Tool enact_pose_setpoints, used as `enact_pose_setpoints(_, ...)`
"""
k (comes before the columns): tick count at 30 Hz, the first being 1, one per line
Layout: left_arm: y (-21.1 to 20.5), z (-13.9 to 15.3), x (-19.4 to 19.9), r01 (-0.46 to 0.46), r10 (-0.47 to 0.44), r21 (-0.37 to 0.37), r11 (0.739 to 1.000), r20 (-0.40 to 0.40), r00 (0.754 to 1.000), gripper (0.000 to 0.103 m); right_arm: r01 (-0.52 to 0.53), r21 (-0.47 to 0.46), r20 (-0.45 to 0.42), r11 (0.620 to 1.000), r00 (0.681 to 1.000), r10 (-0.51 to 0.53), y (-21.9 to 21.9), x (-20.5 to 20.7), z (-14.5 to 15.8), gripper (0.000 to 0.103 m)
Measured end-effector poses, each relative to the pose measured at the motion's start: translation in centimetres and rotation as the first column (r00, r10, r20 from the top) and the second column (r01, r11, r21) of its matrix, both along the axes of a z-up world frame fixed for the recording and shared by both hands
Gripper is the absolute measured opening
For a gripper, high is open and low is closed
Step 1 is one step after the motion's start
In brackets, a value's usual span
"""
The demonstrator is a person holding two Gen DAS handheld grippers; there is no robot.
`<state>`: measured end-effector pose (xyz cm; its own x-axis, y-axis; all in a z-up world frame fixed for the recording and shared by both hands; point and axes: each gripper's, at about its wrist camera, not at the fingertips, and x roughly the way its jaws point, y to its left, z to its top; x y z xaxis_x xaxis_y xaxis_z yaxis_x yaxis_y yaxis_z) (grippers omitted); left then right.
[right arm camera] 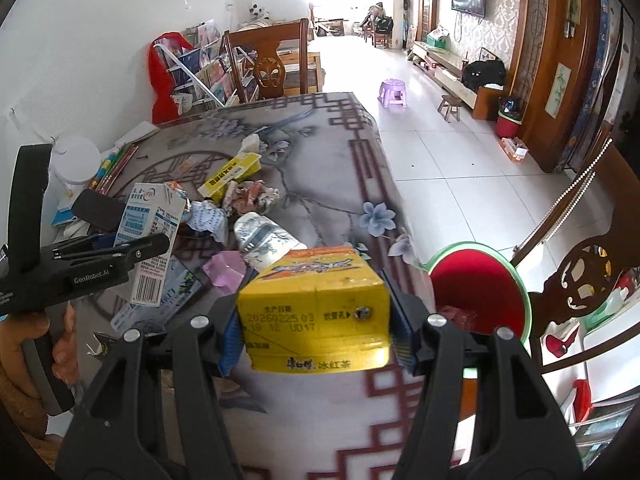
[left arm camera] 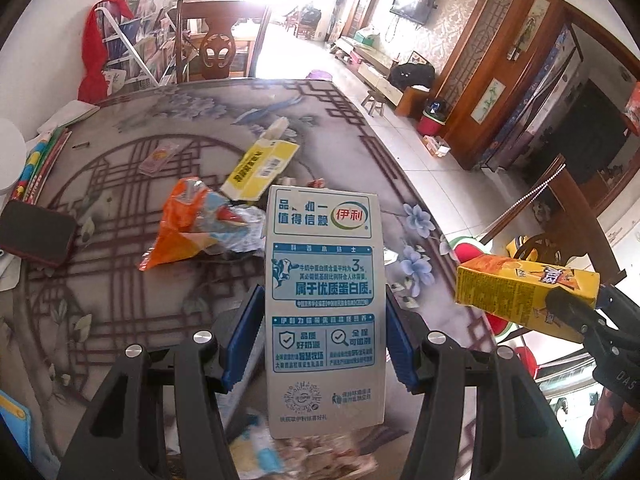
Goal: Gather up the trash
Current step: 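Carry the milk carton and tea box to the red bucket and release both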
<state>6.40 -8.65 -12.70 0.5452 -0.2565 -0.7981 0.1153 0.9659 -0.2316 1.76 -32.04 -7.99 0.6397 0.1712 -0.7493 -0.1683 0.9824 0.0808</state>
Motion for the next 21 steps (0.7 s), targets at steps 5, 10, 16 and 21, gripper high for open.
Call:
enact_pose_setpoints(5, -2.8, 0.4, 0.3, -0.005, 0.005, 0.003, 1.000, 0.014, 1.000, 0.054, -0.011, 0.005, -0.008, 1.000, 1.000, 0.011, -2.8, 0.7, -0.4, 0.058)
enact_pose_setpoints(10, -5.8, 0.5, 0.6, -0.001, 0.001, 0.002, 1.000, 0.021, 1.000, 0.054, -0.013, 0.007, -0.018, 1.000, 1.000, 0.013, -5.6, 1.1, -0.8, 0.058)
enact_pose_setpoints(16, -9.9, 0.7, 0.9, 0.032, -0.032, 0.009, 0.999, 0.022, 0.999, 0.054, 0.013, 0.017, -0.022, 1.000, 1.000, -0.012, -9.2, 1.4, -1.2, 0.058)
enact_pose_setpoints(21, -13.2, 1.0, 1.2, 0.087, -0.086, -0.005, 0.996, 0.035, 0.996, 0.054, 0.067, 0.027, -0.026, 0.997, 0.997, -0.066, -12.6, 1.2, -1.5, 0.058)
